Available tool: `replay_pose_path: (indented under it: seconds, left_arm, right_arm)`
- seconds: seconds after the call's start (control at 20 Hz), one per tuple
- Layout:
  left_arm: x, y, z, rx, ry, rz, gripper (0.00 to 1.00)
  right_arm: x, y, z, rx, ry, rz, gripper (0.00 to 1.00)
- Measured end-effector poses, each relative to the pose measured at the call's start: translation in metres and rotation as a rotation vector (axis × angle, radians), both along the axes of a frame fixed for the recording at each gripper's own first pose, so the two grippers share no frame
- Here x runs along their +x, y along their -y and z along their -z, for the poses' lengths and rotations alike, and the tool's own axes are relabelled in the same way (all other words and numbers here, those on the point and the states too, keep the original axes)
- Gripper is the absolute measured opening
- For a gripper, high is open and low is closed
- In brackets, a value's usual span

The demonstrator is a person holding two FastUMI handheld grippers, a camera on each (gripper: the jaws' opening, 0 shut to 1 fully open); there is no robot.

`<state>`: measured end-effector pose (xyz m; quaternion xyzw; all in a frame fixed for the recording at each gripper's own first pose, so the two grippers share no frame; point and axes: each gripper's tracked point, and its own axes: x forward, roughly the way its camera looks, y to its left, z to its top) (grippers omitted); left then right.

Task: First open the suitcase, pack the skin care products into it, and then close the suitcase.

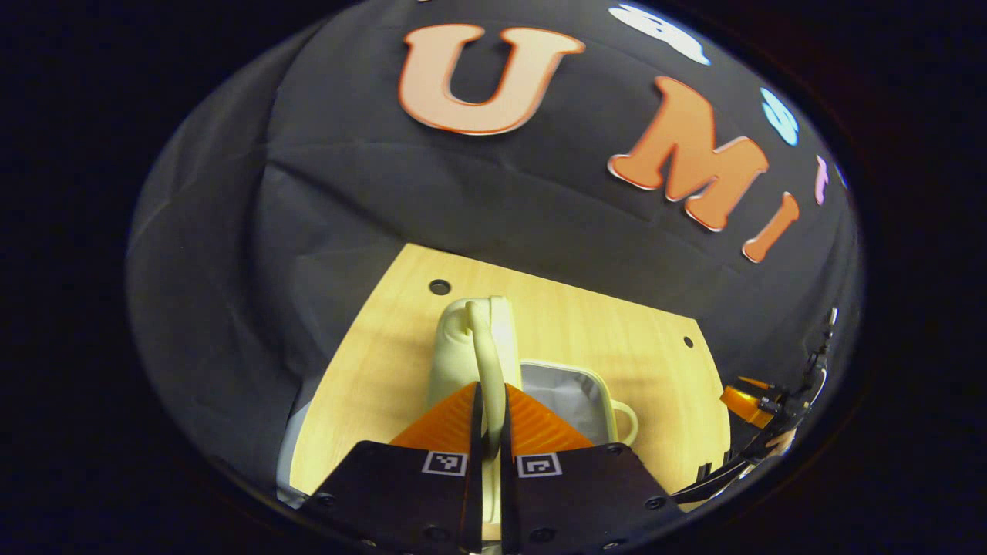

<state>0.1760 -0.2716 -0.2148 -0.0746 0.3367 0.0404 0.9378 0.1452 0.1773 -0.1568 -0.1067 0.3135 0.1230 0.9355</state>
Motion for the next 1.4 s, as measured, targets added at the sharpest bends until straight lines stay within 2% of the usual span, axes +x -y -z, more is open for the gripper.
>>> replay_pose_path:
  seconds: [0.2, 0.3, 0.35, 0.7, 1.05, 1.4]
  left_arm:
    - [0.01, 0.07, 0.009, 0.032, -0.019, 0.074, 0.09]
    - [0.019, 0.105, 0.014, 0.027, -0.025, 0.119, 0.07]
    - [0.023, 0.125, 0.019, 0.019, -0.034, 0.146, 0.1]
    - [0.04, 0.215, 0.08, 0.026, -0.141, 0.262, 0.1]
    - [0.032, 0.264, 0.153, 0.037, -0.295, 0.346, 0.1]
    - [0.014, 0.282, 0.216, 0.144, -0.378, 0.391, 0.1]
  right_arm:
    - [-0.004, 0.047, -0.027, 0.001, 0.06, 0.025, 0.96]
    - [-0.008, 0.07, -0.031, 0.006, 0.066, 0.048, 0.96]
    - [-0.01, 0.082, -0.033, 0.008, 0.07, 0.061, 0.96]
    - [-0.026, 0.157, -0.034, -0.009, 0.073, 0.164, 0.96]
    - [-0.04, 0.196, -0.029, -0.021, 0.047, 0.218, 0.96]
    - [-0.052, 0.211, -0.02, -0.041, 0.022, 0.246, 0.96]
